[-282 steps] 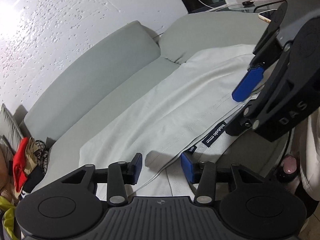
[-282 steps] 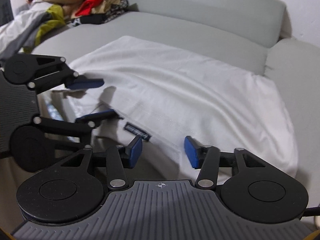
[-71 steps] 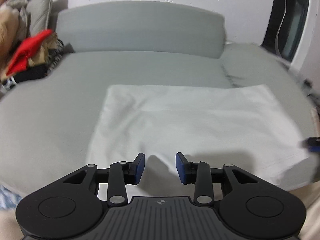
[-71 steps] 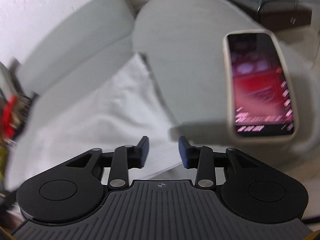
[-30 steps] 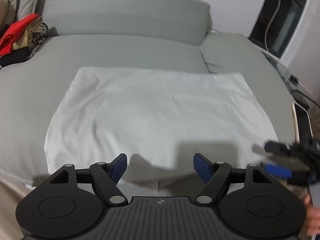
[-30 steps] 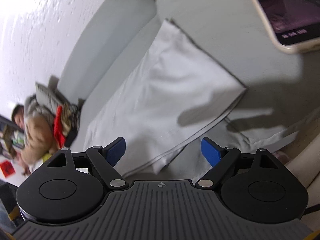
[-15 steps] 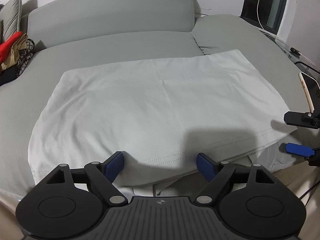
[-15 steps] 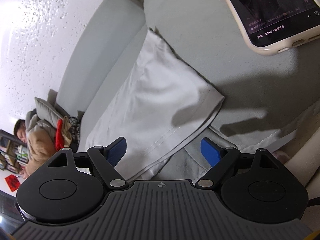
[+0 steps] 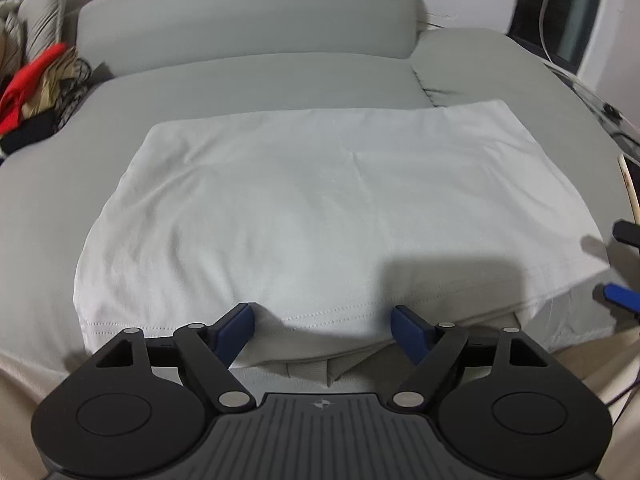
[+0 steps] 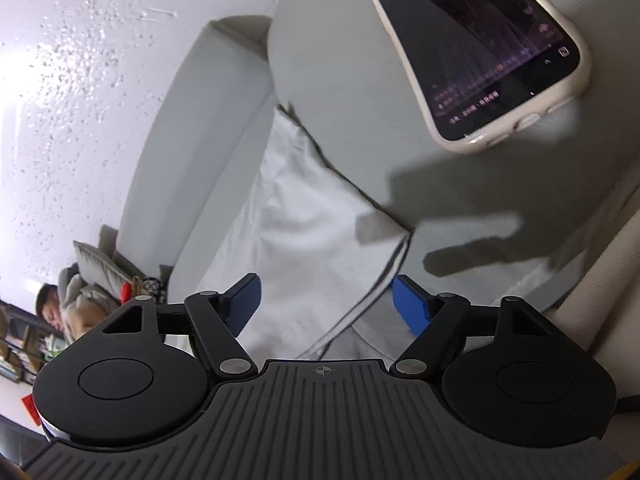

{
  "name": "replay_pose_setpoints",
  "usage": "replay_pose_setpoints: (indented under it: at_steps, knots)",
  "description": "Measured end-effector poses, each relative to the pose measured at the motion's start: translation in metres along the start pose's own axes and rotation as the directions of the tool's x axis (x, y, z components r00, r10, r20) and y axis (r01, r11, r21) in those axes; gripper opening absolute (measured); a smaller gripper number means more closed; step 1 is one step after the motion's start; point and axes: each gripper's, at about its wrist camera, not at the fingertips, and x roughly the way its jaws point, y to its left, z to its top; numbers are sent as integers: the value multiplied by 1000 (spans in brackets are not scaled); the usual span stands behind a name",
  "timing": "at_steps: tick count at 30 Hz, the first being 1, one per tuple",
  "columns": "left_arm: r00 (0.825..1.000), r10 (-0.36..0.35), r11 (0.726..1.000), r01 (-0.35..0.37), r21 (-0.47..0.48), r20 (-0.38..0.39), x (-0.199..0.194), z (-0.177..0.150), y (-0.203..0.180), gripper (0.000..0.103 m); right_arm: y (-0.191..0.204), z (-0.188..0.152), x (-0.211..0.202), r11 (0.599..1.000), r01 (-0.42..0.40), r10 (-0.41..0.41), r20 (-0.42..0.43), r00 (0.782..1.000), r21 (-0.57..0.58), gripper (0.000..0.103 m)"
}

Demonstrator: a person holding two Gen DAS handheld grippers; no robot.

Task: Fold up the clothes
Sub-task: 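Move the open right gripper to the end of the folded white shirt, then close the right gripper on the shirt end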

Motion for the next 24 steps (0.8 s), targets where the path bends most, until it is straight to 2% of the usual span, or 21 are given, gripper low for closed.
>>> replay_pose_setpoints:
  at_steps: [6,9,11,15,17,18,24]
  knots:
    - [1000,-12,1000,12,-7,-1,-1,0,3,78,2,-5,19,1000,0,1,-76,997,17,73]
    - [1000,-13,1000,13,-6,-2,1,1,3,78,-3,-8,38,998,48,-42,-122,992,44,64]
    - [1000,-19,1000,19,-6,-2,1,1,4,78,-9,-9,45,996,29,-19,-115,993,83,60]
    - [1000,-29,1000,29,-6,2,1,0,5,78,-11,-3,46,989,-60,63,-19,998,133,58]
    - [1000,-31,1000,31,-7,1,1,0,5,78,-7,0,51,995,-12,12,0,1000,102,56]
    - [1000,-31,1000,31,-6,1,1,0,5,78,-6,0,55,996,14,-15,2,1000,89,49]
    - [999,-42,999,42,-8,-2,0,1,6,78,2,-17,53,996,44,-47,34,998,83,53]
